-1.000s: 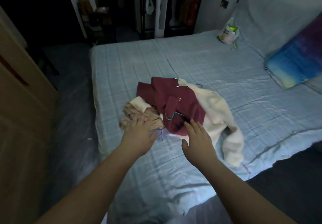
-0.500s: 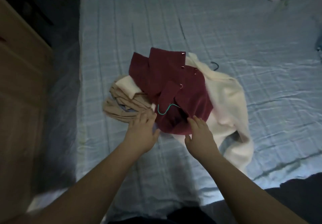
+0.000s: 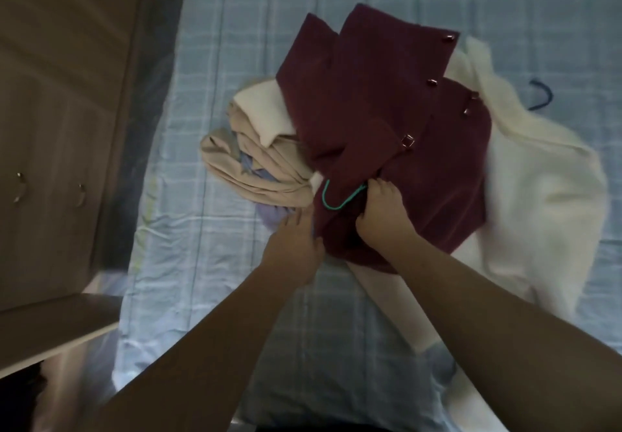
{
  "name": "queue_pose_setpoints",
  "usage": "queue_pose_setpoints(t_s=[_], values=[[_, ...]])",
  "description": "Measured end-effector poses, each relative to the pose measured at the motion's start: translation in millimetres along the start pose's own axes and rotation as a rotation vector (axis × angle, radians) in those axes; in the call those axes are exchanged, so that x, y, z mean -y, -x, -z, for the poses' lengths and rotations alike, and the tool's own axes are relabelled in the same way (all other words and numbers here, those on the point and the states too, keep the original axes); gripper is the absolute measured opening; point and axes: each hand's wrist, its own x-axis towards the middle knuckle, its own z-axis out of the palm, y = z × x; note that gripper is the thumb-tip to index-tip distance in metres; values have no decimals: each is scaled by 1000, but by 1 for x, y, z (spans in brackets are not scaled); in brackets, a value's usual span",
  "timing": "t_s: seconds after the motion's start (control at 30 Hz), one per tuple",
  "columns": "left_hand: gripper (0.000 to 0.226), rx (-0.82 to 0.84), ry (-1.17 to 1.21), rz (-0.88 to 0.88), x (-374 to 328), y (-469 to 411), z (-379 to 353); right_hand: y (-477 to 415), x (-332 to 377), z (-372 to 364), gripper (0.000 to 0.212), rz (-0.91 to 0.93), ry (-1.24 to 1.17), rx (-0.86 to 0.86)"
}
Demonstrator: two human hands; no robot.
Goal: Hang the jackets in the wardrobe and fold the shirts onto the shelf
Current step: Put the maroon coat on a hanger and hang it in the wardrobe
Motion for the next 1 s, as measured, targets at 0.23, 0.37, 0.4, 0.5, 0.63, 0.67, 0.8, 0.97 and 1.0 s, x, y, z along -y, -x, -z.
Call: queue_pose_setpoints(t_s=[0.23, 0.37, 0.4, 0.5, 0.63, 0.67, 0.8, 0.97, 1.0], values=[[61, 46, 569, 269, 10, -14, -31, 14, -13, -9, 51, 47, 186, -105], [43, 51, 651, 241, 9, -16, -38, 40, -11, -13, 42, 91, 226, -92], [30, 51, 686, 221, -1, -10, -29, 49, -11, -16, 47, 94, 215, -72], [16, 130, 828, 194, -13, 6, -19, 68, -9, -29, 59, 94, 114, -18], [17, 194, 1010, 341, -13, 32, -12, 89, -7, -50, 73, 67, 53, 28], [21, 230, 1050, 384, -13, 37, -10, 93, -8, -55, 76, 63, 60, 45], [24, 294, 1033, 430, -13, 49, -4, 103, -13, -70, 84, 66, 65, 45], [15, 124, 705, 282, 1, 33, 5, 125, -15, -57, 76, 141, -69, -218], [21, 90, 630, 238, 2, 33, 9, 133, -17, -52, 74, 150, -82, -264]])
